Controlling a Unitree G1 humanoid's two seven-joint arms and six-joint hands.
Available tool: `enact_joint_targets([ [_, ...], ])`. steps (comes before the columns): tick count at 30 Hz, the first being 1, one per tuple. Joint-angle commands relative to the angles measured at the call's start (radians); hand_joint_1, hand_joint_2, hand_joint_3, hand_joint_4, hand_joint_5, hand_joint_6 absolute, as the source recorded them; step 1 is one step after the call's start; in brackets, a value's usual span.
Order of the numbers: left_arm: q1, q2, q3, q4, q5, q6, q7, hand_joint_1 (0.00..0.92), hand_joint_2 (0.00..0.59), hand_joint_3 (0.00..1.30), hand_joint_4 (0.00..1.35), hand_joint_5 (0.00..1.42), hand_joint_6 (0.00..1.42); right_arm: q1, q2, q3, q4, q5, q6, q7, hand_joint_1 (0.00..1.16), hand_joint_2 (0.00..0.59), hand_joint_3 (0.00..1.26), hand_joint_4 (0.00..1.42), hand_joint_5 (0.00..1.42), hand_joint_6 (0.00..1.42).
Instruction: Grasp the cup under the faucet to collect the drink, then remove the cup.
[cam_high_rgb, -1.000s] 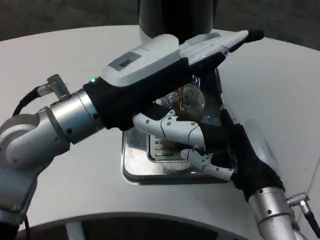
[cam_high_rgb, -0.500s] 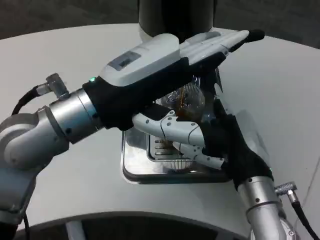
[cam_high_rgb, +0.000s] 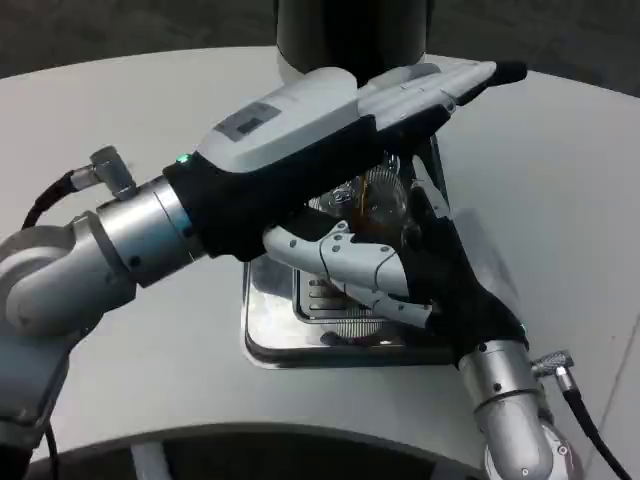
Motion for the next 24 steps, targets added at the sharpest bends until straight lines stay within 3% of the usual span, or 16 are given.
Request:
enact_joint_targets([
  [1, 0.025, 0.016, -0.016, -0.009, -0.001, 0.002, -0.027, 0.000, 0.088, 0.00, 0.00, 0.05, 0.01, -0.007, 0.018, -0.005, 0.044, 0.029, -0.036, -0.030, 0.71, 0.178, 0.00, 0.00, 0.00, 0.02],
  [16, 0.033, 0.026, -0.003, -0.004, -0.009, 0.002, -0.020, 0.000, 0.088, 0.00, 0.00, 0.05, 0.01, -0.044, 0.044, -0.005, 0.143, 0.056, -0.090, -0.083, 0.74, 0.174, 0.00, 0.00, 0.00, 0.08],
  [24, 0.057, 0.011, 0.040, -0.001, -0.025, -0.009, 0.026, 0.000, 0.102, 0.00, 0.00, 0.05, 0.01, -0.063, 0.053, -0.003, 0.177, 0.059, -0.110, -0.087, 0.74, 0.175, 0.00, 0.00, 0.00, 0.10],
])
